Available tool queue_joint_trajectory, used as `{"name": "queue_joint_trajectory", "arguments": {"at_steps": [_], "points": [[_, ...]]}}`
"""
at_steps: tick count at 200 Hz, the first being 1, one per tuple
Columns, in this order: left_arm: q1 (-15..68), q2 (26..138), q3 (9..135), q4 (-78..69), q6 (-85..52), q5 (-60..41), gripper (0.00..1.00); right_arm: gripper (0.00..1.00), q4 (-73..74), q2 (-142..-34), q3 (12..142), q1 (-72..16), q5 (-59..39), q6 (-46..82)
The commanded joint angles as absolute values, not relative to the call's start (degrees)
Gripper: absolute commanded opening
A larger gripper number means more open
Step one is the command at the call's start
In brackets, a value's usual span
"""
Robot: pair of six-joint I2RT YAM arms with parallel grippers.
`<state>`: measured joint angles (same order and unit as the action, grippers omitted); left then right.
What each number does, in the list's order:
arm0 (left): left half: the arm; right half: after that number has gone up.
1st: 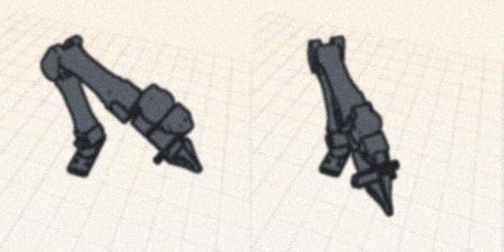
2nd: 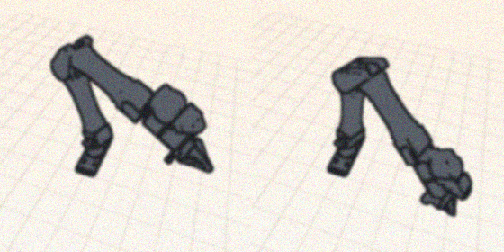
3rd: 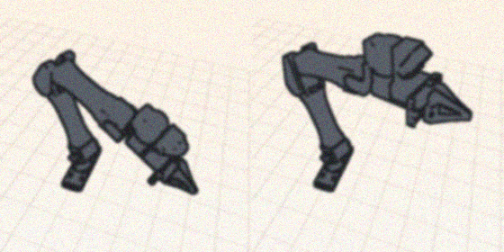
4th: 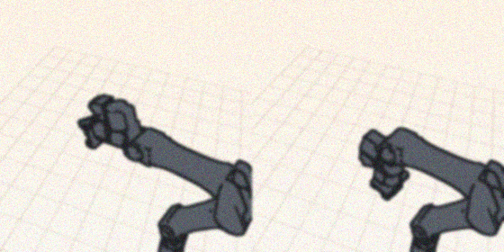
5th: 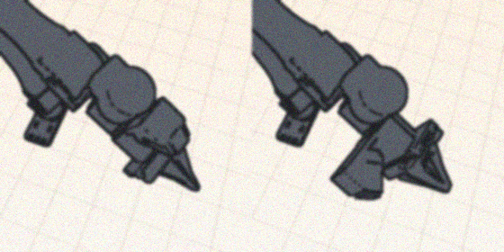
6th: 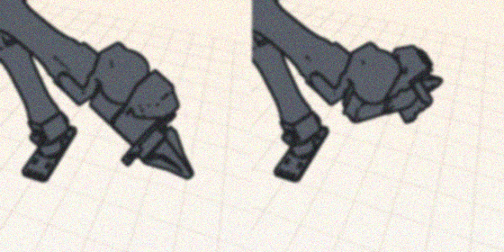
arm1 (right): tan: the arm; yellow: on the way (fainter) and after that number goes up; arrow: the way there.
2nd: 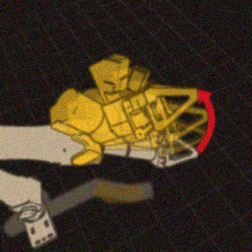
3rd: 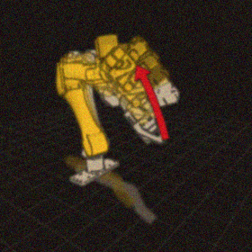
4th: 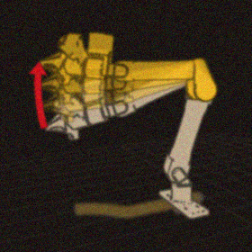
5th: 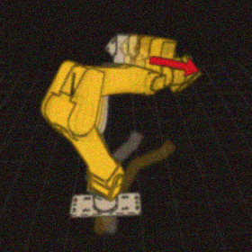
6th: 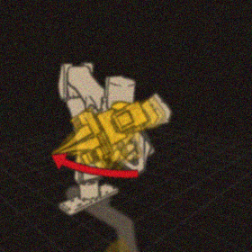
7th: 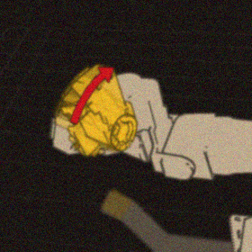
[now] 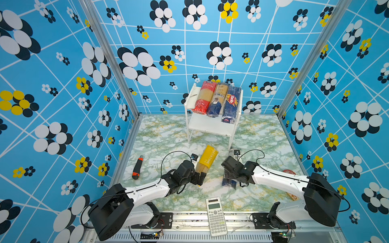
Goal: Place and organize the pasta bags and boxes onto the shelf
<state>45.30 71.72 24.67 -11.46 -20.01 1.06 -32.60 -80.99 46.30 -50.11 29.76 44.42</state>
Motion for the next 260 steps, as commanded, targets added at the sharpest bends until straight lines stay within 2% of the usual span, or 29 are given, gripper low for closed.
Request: {"name": "queue_joint_trajectory", "arguments": {"at_steps": [1, 169, 260], "points": [[45.94, 73.53, 23.62, -16.27, -18.84, 2.11, 0.99, 0.99, -33.99, -79.99, 45.12, -49.74, 31.29, 45.44], [50.73, 84.87, 22.39, -24.08, -17.67, 8.26, 0.99, 0.99, -33.61, -80.33, 44.19, -49.59, 30.95, 45.96], [54.12, 87.64, 25.83, -17.75, -16.15, 14.77, 0.99, 0.99, -33.56, -80.36, 43.94, -49.65, 31.03, 46.15]]}}
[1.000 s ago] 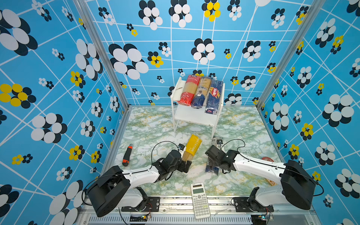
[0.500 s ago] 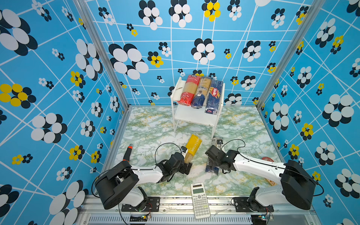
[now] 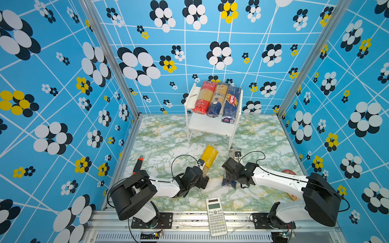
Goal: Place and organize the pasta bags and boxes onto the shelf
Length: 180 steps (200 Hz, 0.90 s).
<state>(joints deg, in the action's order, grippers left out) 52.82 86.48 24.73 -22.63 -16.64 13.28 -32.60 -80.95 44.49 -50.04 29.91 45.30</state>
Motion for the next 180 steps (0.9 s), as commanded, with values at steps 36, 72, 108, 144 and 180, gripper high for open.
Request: {"name": "queue_joint_trajectory", "arguments": {"at_steps": [36, 72, 108, 144, 180], "points": [[54.57, 87.63, 25.52, -16.79, -16.86, 15.98, 0.99, 0.99, -33.44, -80.46, 43.86, -49.66, 30.95, 46.12], [55.01, 87.96, 25.82, -14.84, -17.48, 18.15, 0.99, 0.99, -33.22, -80.51, 43.67, -49.65, 30.94, 46.23], [55.45, 89.15, 27.21, -12.00, -17.74, 20.73, 0.99, 0.99, -32.78, -80.70, 43.54, -49.64, 30.85, 46.24], [55.72, 90.30, 27.54, -12.12, -18.75, 20.36, 0.99, 0.99, -32.86, -81.03, 43.94, -49.61, 30.94, 46.05], [55.72, 91.30, 26.75, -13.25, -19.76, 19.69, 0.99, 0.99, -32.94, -81.21, 43.93, -49.57, 30.95, 45.99]]}}
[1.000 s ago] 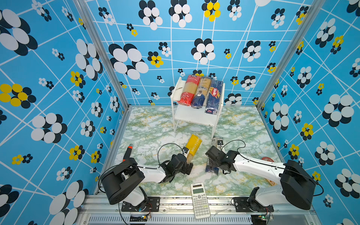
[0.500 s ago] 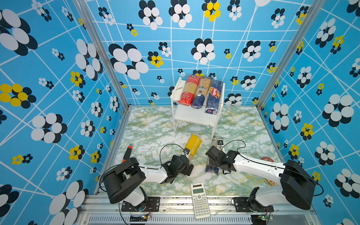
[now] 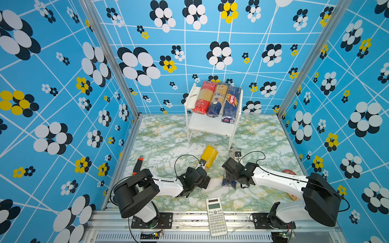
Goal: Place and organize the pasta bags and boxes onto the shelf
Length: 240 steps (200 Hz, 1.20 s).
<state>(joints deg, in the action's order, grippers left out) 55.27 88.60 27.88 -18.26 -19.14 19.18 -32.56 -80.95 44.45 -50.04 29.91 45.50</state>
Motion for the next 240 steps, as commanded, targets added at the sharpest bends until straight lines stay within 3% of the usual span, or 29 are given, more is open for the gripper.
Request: {"name": "queue_joint_trajectory", "arguments": {"at_steps": [1, 142, 240], "points": [[55.68, 91.31, 26.78, -13.26, -19.81, 19.69, 0.99, 0.99, -32.95, -81.21, 43.90, -49.57, 30.94, 46.02], [55.72, 93.93, 23.97, -17.72, -22.61, 18.30, 1.00, 0.99, -33.43, -82.00, 44.95, -49.57, 30.98, 45.79], [55.72, 93.60, 22.54, -18.37, -22.81, 18.20, 0.82, 0.99, -33.43, -83.18, 45.35, -49.56, 30.67, 45.88]]}}
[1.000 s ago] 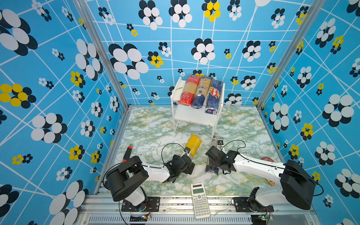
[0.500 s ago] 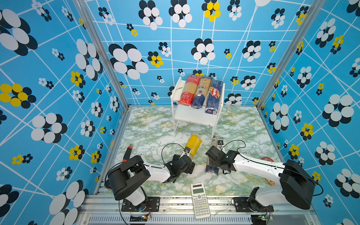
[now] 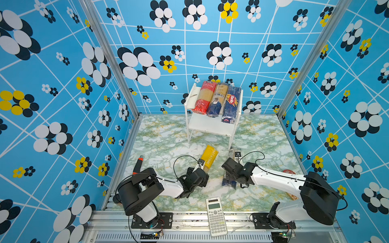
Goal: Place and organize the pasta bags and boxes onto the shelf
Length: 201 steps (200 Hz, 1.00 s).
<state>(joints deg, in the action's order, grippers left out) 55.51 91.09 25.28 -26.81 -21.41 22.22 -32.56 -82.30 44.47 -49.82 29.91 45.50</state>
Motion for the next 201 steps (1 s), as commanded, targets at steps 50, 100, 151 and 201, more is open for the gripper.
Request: {"name": "queue_joint_trajectory", "arguments": {"at_steps": [50, 100, 151, 201], "points": [[55.72, 93.34, 22.05, -18.55, -22.72, 17.66, 0.70, 0.99, -33.57, -83.23, 45.41, -49.57, 30.72, 45.87], [55.72, 93.19, 22.15, -18.29, -23.12, 17.60, 0.52, 0.99, -33.45, -83.51, 45.40, -49.57, 30.67, 45.96], [55.72, 92.13, 23.15, -16.10, -23.22, 18.15, 0.32, 0.99, -33.57, -83.23, 45.27, -49.57, 30.67, 46.14], [55.72, 88.01, 23.12, -14.67, -22.84, 18.51, 0.21, 0.99, -33.61, -82.88, 44.85, -49.57, 30.67, 46.25]]}}
